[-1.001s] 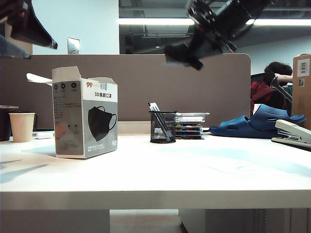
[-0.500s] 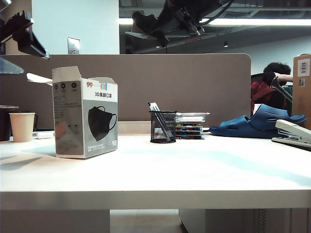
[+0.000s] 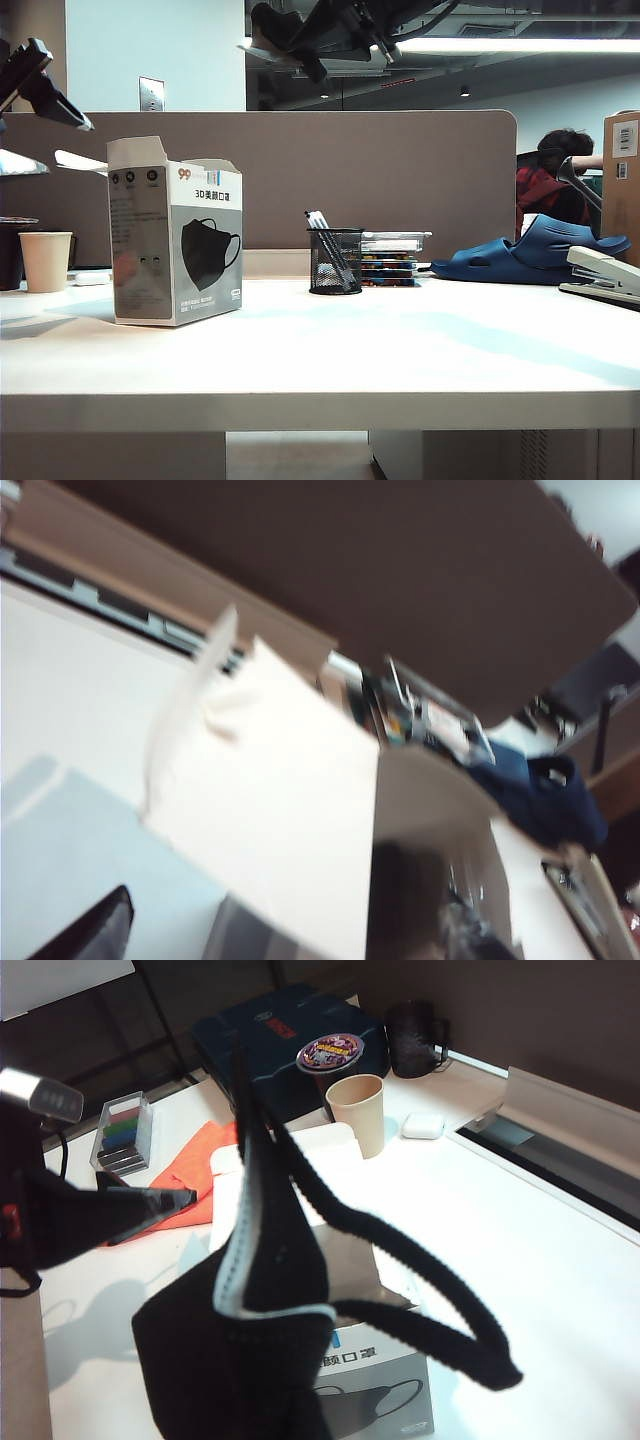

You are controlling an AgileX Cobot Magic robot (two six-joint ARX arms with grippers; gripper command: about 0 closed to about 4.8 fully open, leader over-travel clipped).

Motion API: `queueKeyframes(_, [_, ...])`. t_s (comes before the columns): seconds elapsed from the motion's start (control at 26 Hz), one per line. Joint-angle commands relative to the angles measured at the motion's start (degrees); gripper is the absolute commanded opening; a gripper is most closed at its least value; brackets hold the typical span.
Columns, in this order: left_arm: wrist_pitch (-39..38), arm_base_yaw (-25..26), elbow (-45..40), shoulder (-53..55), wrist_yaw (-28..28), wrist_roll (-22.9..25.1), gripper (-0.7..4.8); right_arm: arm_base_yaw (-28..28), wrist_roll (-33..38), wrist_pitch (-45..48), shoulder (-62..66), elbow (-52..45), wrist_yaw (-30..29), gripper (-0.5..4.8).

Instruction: Put the mask into the mask box.

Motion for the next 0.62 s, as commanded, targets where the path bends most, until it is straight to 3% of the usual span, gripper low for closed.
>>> queueKeyframes(0.04, [2.2,0.0,1.5,1.6,0.4,-1.6,3.89,0.2,0.1,2.5,-0.2,0.4,-0.2,-0.08])
queueKeyframes(0.38, [3.4,-0.4,5.4,7.2,1.0,-3.0,3.87,2.7,0.2,9.0,2.0,0.4,0.2,-0.08])
queueKeyframes(0.62, [5.8,-0.7,6.8,9.7,1.6,-4.4,2.24,4.6,0.2,14.5,6.0,0.4,0.3,-0.08])
